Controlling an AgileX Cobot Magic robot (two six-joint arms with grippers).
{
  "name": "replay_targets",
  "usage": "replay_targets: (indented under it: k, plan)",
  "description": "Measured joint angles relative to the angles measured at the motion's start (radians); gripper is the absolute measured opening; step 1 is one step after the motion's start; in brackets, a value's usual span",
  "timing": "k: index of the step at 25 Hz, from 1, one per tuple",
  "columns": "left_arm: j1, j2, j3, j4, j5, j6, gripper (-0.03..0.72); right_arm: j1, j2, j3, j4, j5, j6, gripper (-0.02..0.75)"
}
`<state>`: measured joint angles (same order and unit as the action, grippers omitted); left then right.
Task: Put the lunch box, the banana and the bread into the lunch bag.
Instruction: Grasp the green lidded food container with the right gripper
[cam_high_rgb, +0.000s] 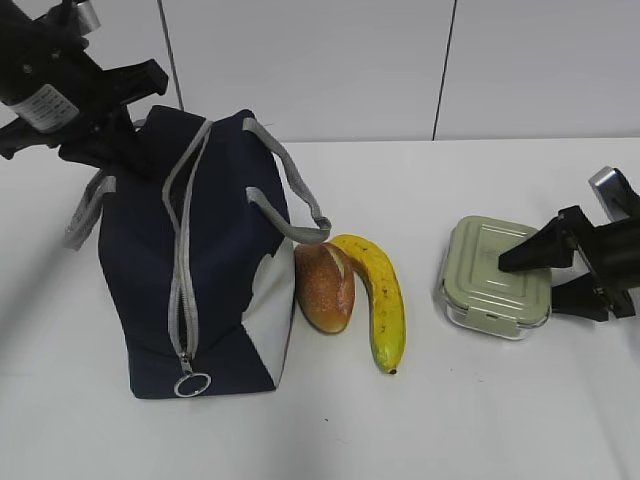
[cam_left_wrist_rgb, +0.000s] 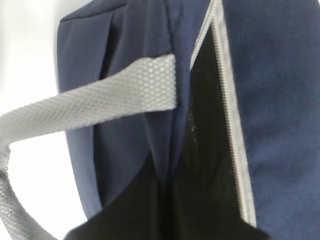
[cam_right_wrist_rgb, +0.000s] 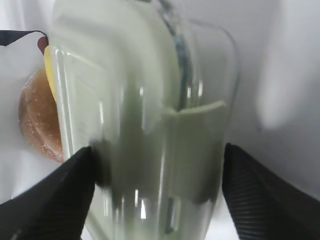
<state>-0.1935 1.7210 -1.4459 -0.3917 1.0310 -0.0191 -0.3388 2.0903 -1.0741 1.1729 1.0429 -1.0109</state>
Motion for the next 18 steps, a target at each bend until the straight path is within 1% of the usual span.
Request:
replay_targets:
  k: [5, 6, 8, 9, 13, 18]
  plan:
    - [0.000, 0.000, 0.000, 0.004, 0.000, 0.000, -0.003, 0.000, 0.013, -0.001, 0.020, 0.022, 0.000, 0.519]
    - [0.000, 0.000, 0.000, 0.004, 0.000, 0.000, -0.003, 0.000, 0.013, -0.001, 0.025, 0.025, 0.000, 0.492]
    - [0.000, 0.000, 0.000, 0.004, 0.000, 0.000, -0.003, 0.000, 0.013, -0.001, 0.032, 0.039, 0.000, 0.414]
    - [0.000, 0.000, 0.000, 0.004, 0.000, 0.000, -0.003, 0.000, 0.013, -0.001, 0.034, 0.041, 0.000, 0.396]
    - [0.000, 0.000, -0.001, 0.004, 0.000, 0.000, -0.003, 0.000, 0.016, -0.001, 0.064, 0.054, -0.002, 0.378]
    - [0.000, 0.000, -0.001, 0.004, 0.000, 0.000, -0.003, 0.000, 0.022, -0.010, 0.218, 0.064, -0.029, 0.378]
